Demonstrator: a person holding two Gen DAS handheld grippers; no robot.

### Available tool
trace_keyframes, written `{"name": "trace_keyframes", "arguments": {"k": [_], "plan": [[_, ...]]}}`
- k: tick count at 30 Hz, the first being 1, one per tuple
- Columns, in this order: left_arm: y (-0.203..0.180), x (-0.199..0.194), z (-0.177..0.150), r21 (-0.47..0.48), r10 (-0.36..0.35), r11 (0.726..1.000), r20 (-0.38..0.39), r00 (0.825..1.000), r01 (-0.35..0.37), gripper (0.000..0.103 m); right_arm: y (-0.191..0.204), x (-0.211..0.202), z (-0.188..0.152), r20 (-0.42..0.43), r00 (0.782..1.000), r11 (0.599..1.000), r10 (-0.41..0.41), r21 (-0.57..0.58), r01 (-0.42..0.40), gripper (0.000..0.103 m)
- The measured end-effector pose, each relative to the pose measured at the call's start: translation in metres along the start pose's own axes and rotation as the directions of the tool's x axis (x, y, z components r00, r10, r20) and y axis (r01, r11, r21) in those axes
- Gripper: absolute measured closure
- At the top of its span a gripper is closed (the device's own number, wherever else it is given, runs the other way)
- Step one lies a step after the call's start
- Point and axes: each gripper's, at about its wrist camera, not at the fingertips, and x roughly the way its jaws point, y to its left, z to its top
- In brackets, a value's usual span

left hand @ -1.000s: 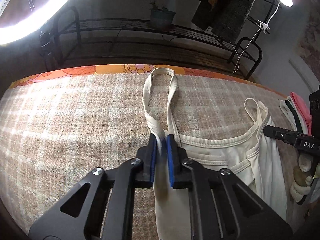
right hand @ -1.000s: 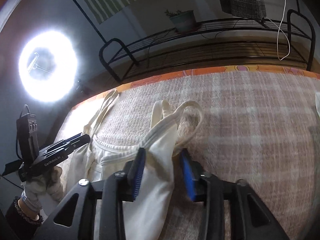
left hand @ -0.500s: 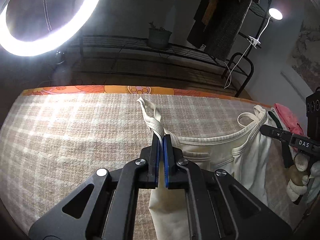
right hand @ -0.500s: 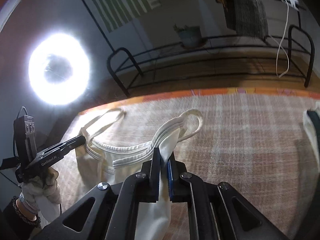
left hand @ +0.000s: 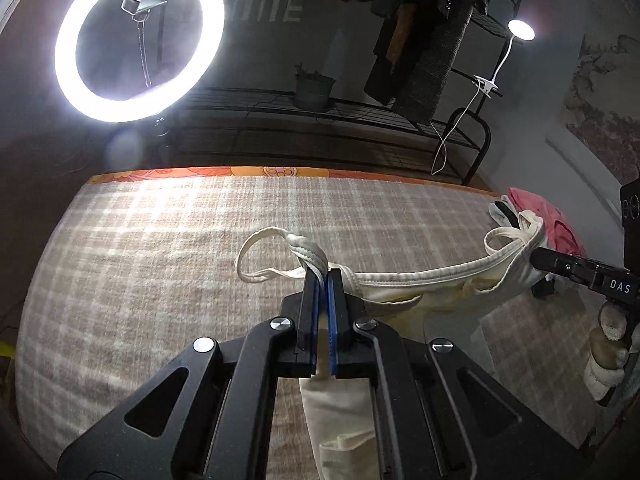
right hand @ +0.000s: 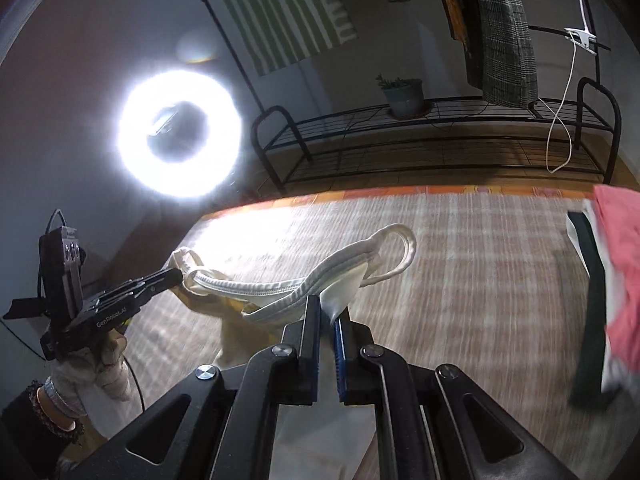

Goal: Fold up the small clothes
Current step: 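Lift the strap end and fold it over the folded hem, then release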

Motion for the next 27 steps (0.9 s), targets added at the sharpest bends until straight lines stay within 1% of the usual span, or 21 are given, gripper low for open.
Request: {"name": "trace_keyframes", "arguments": {"k": [5,8,12,15,18,20,21,23,24,25,27], "plan": [[-0.014,-0.024,-0.036,0.028,0.02,0.999,-0.034,0.999,-0.019,0.102,0.018,-0.027,-0.031,-0.021,1.0,1.0,-0.02,-0.008,0.02,0.1],[-0.017,-0.035,-0.061,0.018,0.024,1.0,-0.052,0.998,-0.023,0.102,0.028,-0.035,-0.052,-0.036,0.999,0.999,-0.037,-0.021,0.036,0.1],[-0.017,-0.04,-0.088,0.024,0.054,0.998,-0.083,0.995,-0.052,0.102,0.039,-0.042,-0.081,-0.062,0.996,0.996,-0.07,-0.05,0.067,0.1],[-0.018,-0.043,-0.105,0.026,0.063,0.998,-0.099,0.993,-0.06,0.102,0.043,-0.048,-0.099,-0.075,0.993,0.994,-0.089,-0.064,0.085,0.1],[-0.018,-0.038,-0.121,0.028,0.049,0.999,-0.156,0.987,-0.045,0.101,0.045,-0.05,-0.115,-0.089,0.991,0.993,-0.103,-0.074,0.096,0.099],[-0.019,-0.039,-0.133,0.043,0.071,0.997,-0.174,0.982,-0.064,0.101,0.045,-0.05,-0.123,-0.097,0.987,0.989,-0.126,-0.087,0.118,0.099],[-0.021,-0.04,-0.137,0.055,0.07,0.997,-0.189,0.979,-0.061,0.101,0.044,-0.05,-0.126,-0.107,0.985,0.989,-0.132,-0.087,0.123,0.098],[-0.022,-0.044,-0.143,0.071,0.053,0.997,-0.229,0.972,-0.038,0.101,0.04,-0.049,-0.133,-0.143,0.981,0.99,-0.128,-0.076,0.118,0.092],[-0.022,-0.048,-0.146,0.073,0.048,0.997,-0.243,0.969,-0.031,0.101,0.038,-0.05,-0.136,-0.167,0.977,0.99,-0.134,-0.077,0.122,0.087],[-0.021,-0.056,-0.149,0.066,0.035,0.998,-0.25,0.967,-0.019,0.101,0.038,-0.051,-0.14,-0.19,0.972,0.989,-0.136,-0.08,0.123,0.079],[-0.018,-0.073,-0.154,0.048,0.002,0.999,-0.26,0.966,0.011,0.101,0.037,-0.058,-0.147,-0.224,0.963,0.987,-0.149,-0.087,0.132,0.078]]}}
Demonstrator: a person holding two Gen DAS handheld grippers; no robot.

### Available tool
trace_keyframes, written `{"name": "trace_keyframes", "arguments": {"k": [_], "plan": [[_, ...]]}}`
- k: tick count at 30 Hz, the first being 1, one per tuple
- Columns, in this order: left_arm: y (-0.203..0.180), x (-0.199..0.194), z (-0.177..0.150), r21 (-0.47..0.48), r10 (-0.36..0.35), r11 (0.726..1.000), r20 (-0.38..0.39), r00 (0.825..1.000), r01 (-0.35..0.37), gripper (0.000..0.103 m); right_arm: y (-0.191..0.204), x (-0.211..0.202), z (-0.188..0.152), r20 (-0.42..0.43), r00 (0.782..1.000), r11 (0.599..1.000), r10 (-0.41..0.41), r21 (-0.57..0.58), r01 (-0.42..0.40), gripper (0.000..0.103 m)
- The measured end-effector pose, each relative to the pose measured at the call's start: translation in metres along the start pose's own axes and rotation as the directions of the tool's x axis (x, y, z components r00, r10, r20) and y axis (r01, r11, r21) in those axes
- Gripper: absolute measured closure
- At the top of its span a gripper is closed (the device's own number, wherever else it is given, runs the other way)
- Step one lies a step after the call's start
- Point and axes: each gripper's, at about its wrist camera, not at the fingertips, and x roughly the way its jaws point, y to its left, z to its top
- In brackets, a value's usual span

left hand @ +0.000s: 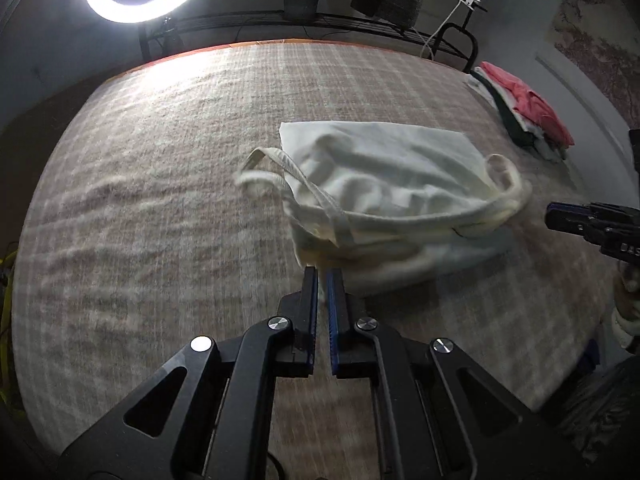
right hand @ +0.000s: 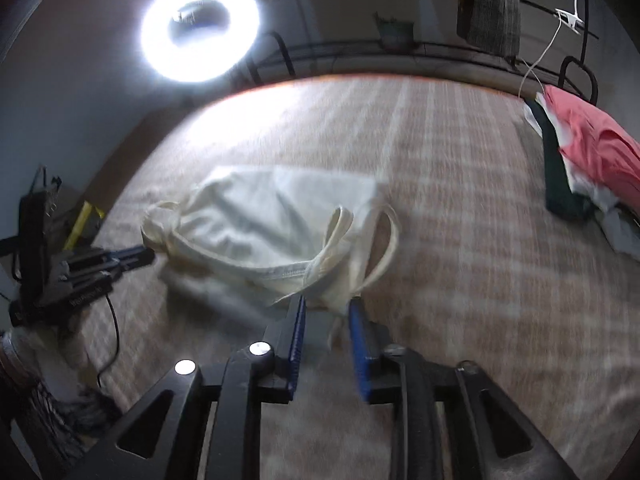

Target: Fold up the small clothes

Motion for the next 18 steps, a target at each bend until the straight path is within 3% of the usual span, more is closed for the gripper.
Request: {"name": "trace_keyframes", "arguments": {"k": [3,7,9,12,15,18], "plan": [[-0.007,-0.027,-0.001,0.044,-0.019,0.999,0.044,0.999,0.017,0.101,0.002,-0.015,-0.008,0.0,1.0,1.0,0.014,0.005,-0.014,0.078],[-0.02,-0.029,0.029,0.081,-0.004,0.997,0.08,0.997,-0.002,0.101,0.017,-0.025,0.003,0.05,0.997,0.998,0.063,-0.024,-0.062,0.078],[-0.025,-0.017,0.046,0.082,-0.017,0.997,0.055,0.998,0.013,0.101,0.023,-0.017,0.012,0.049,0.996,0.997,0.07,-0.024,-0.069,0.078],[-0.032,0.007,0.068,0.117,0.024,0.993,0.057,0.998,-0.03,0.101,0.031,-0.002,0.03,0.036,0.995,0.996,0.09,-0.032,-0.088,0.078],[-0.025,0.036,0.081,0.064,-0.018,0.998,-0.019,1.0,0.019,0.101,0.032,0.016,0.047,0.019,0.996,0.996,0.088,-0.02,-0.088,0.078],[-0.02,0.054,0.084,0.052,-0.017,0.998,-0.067,0.998,0.02,0.101,0.02,0.039,0.054,-0.023,0.995,0.994,0.101,0.051,-0.1,0.078]]}}
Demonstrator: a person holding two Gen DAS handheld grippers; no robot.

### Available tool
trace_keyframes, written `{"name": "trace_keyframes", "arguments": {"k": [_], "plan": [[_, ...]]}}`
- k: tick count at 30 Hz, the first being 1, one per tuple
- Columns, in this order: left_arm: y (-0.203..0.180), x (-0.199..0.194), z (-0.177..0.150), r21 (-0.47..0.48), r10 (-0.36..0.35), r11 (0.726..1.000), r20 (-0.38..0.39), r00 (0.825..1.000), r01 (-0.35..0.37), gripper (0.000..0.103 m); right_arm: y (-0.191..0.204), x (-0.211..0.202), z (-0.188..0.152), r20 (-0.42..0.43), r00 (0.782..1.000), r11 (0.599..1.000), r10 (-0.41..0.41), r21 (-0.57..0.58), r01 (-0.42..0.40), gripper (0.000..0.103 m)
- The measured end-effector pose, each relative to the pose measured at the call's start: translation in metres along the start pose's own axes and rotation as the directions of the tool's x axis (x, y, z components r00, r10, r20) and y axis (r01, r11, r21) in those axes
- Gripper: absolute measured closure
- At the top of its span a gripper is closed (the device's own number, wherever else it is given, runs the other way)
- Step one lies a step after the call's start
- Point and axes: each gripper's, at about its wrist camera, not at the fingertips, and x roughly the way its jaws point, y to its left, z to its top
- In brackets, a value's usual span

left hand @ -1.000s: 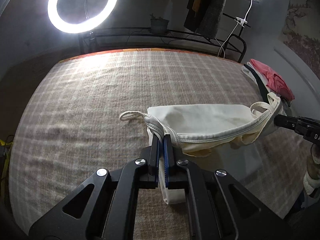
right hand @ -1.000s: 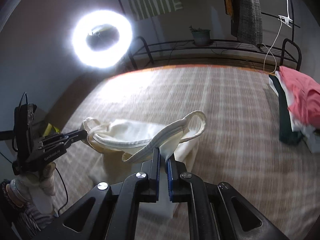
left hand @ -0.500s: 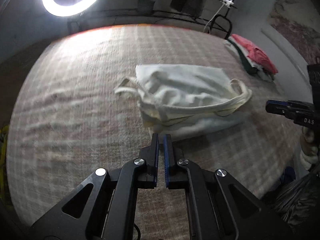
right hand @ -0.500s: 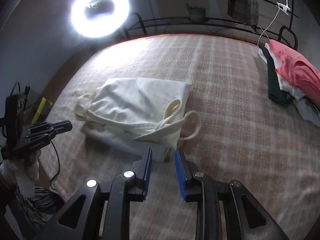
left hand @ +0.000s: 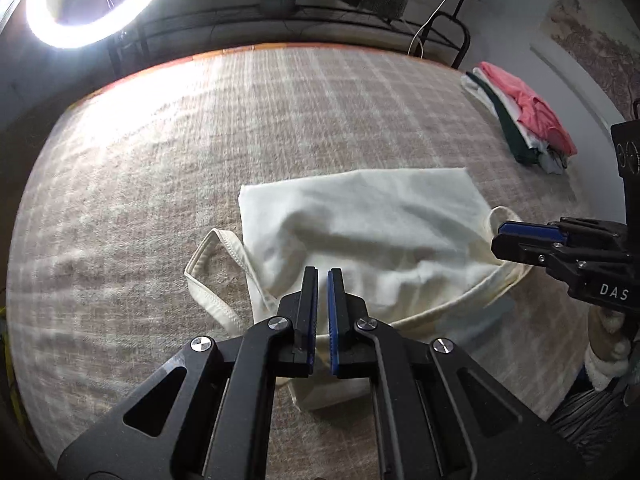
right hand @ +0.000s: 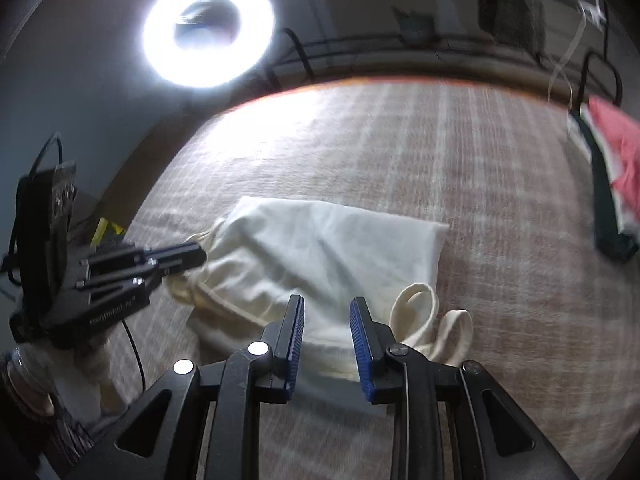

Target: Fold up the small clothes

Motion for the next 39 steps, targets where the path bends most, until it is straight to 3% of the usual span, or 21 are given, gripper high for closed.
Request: {"name": "trace_keyframes", "arguments": {"k": [4,11,17,19,23,25,28,32,35,39], "plan": [[0.006,0.007,-0.009,0.002,-0.036,0.999,-0.045,0.998,0.036,0.101,-0.011,0.016,-0.001,-0.052,0.998,1.0,-0.018,0.023,0.019,0.078],[0.015,-0.006,-0.057,0.006,-0.107,0.994,-0.131,0.986,0.109,0.101,-0.001,0.013,-0.021,-0.118,0.992,0.997,-0.038,-0.074,0.03,0.078],[0.009,-0.022,-0.082,0.035,-0.103,0.993,-0.145,0.984,0.11,0.101,0.0,0.009,-0.052,-0.202,0.975,0.989,-0.094,-0.131,0.068,0.078],[0.007,-0.032,-0.081,0.037,-0.101,0.994,-0.109,0.989,0.106,0.101,0.0,0.0,-0.058,-0.197,0.974,0.986,-0.113,-0.145,0.085,0.078],[0.002,-0.047,-0.071,0.049,-0.075,0.996,-0.031,0.997,0.076,0.101,-0.001,-0.033,-0.054,-0.085,0.996,0.994,-0.02,-0.113,0.011,0.078],[0.003,-0.043,-0.063,0.016,-0.077,0.997,-0.019,0.997,0.077,0.101,-0.008,-0.041,-0.045,-0.023,1.0,0.997,-0.006,-0.077,0.004,0.078],[0.001,-0.028,-0.053,0.003,-0.075,0.997,-0.03,0.997,0.075,0.101,-0.021,-0.03,-0.036,-0.018,1.0,1.0,-0.002,-0.016,0.002,0.078],[-0.004,-0.018,-0.049,0.029,-0.039,0.999,-0.044,0.998,0.04,0.101,-0.029,0.0,-0.036,-0.096,0.995,0.999,0.018,0.033,-0.015,0.077],[-0.001,-0.016,-0.046,0.035,-0.021,0.999,-0.035,0.999,0.023,0.101,-0.03,0.016,-0.051,-0.209,0.969,0.991,0.133,0.06,-0.123,0.077],[0.02,-0.017,-0.047,-0.031,-0.019,0.999,-0.037,0.999,0.018,0.101,-0.014,0.004,-0.068,-0.253,0.965,0.993,0.064,-0.082,-0.087,0.077]]}}
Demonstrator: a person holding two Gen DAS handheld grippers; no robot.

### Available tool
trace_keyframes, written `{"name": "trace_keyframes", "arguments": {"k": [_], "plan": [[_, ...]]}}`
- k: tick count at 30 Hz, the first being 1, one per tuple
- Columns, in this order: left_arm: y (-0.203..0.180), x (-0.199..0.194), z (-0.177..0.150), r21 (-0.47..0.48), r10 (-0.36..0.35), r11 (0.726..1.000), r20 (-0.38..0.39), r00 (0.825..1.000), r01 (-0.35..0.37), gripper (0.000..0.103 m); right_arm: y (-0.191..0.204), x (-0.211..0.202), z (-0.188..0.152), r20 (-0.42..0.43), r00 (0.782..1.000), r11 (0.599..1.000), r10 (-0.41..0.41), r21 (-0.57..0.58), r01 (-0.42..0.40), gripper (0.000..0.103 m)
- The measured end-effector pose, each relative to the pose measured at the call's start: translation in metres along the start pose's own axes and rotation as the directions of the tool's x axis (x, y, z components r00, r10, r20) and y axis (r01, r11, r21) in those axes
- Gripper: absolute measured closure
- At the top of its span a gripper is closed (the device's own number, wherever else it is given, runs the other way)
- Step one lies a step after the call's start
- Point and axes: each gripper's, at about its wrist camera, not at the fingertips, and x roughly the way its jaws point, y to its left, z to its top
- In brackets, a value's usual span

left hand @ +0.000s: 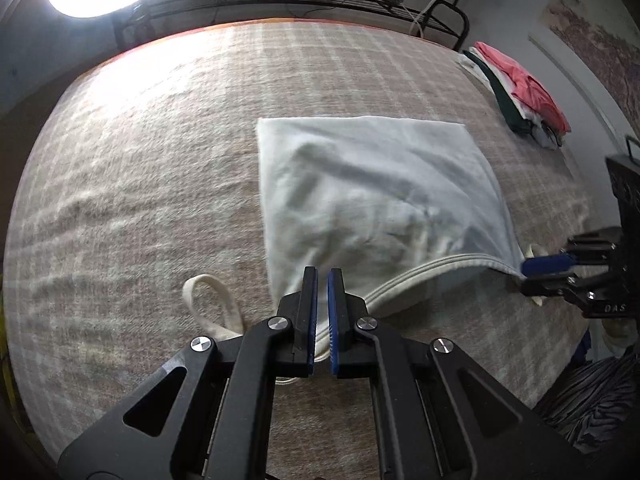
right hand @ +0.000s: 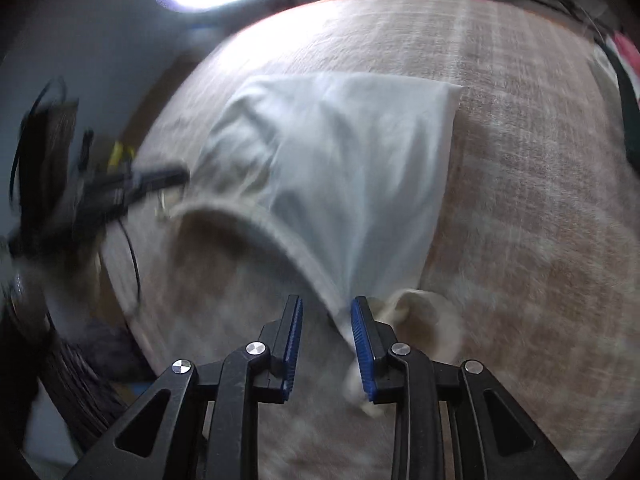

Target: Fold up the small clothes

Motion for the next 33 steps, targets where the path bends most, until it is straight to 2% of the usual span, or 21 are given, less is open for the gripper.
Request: {"name": "trace_keyframes", "arguments": {"k": [3,6,8,12,16,19,22,25,26,27,28,29,30,32,33], "plan": [[0.009,-0.006,-0.003,-0.028,-0.028,0.999,0.011,1.0,0.028,0.101,-0.003,-0.013,-0.006,0.017,1.0,1.0,-0.003,0.006,0.003,0.076],[0.007,-0.008,-0.002,-0.028,-0.052,0.998,0.037,0.998,0.053,0.101,-0.007,-0.031,-0.001,0.109,0.994,1.0,0.007,0.027,-0.01,0.073],[0.005,-0.007,0.003,-0.033,-0.051,0.998,0.052,0.997,0.053,0.101,-0.009,-0.039,0.008,0.18,0.984,0.998,-0.014,0.056,0.004,0.072],[0.006,0.003,0.016,-0.07,-0.088,0.993,0.05,0.995,0.091,0.101,-0.005,-0.037,0.027,0.251,0.968,0.998,-0.015,0.067,-0.002,0.072],[0.011,0.03,0.007,-0.032,-0.033,0.999,-0.048,0.998,0.032,0.101,0.002,-0.02,0.038,0.246,0.968,0.998,-0.054,0.031,0.048,0.072],[0.019,0.028,0.0,-0.041,-0.038,0.999,-0.042,0.998,0.037,0.095,-0.011,-0.004,0.038,0.209,0.977,0.997,-0.048,0.067,0.034,0.072],[0.029,0.021,-0.002,-0.06,0.001,0.998,-0.042,0.999,-0.004,0.093,-0.027,0.004,0.037,0.167,0.979,0.989,-0.116,0.106,0.099,0.072],[0.034,0.011,0.004,-0.081,-0.01,0.997,-0.002,1.0,0.01,0.093,-0.036,-0.007,0.04,0.205,0.971,0.984,-0.124,0.152,0.093,0.072],[0.036,0.011,0.007,-0.104,-0.019,0.994,0.007,1.0,0.02,0.087,-0.038,-0.011,0.041,0.22,0.969,0.983,-0.114,0.164,0.078,0.071],[0.039,0.01,0.008,-0.125,-0.03,0.992,0.012,0.999,0.031,0.073,-0.04,-0.015,0.043,0.237,0.966,0.982,-0.099,0.181,0.057,0.066],[0.043,0.01,0.01,-0.153,-0.044,0.987,0.02,0.999,0.047,0.069,-0.043,-0.017,0.045,0.253,0.964,0.98,-0.083,0.196,0.033,0.063],[0.046,0.01,0.013,-0.185,-0.064,0.98,0.035,0.997,0.069,0.068,-0.044,-0.02,0.046,0.261,0.962,0.979,-0.077,0.204,0.023,0.058],[0.049,0.009,0.015,-0.209,-0.076,0.974,0.052,0.996,0.085,0.069,-0.046,-0.021,0.047,0.27,0.959,0.976,-0.08,0.216,0.02,0.059],[0.044,0.005,0.021,-0.217,-0.092,0.97,0.095,0.991,0.11,0.069,-0.046,-0.021,0.048,0.282,0.955,0.973,-0.09,0.23,0.023,0.061],[0.043,0.002,0.026,-0.207,-0.095,0.972,0.111,0.989,0.116,0.069,-0.045,-0.022,0.049,0.294,0.951,0.973,-0.099,0.228,0.031,0.066]]}}
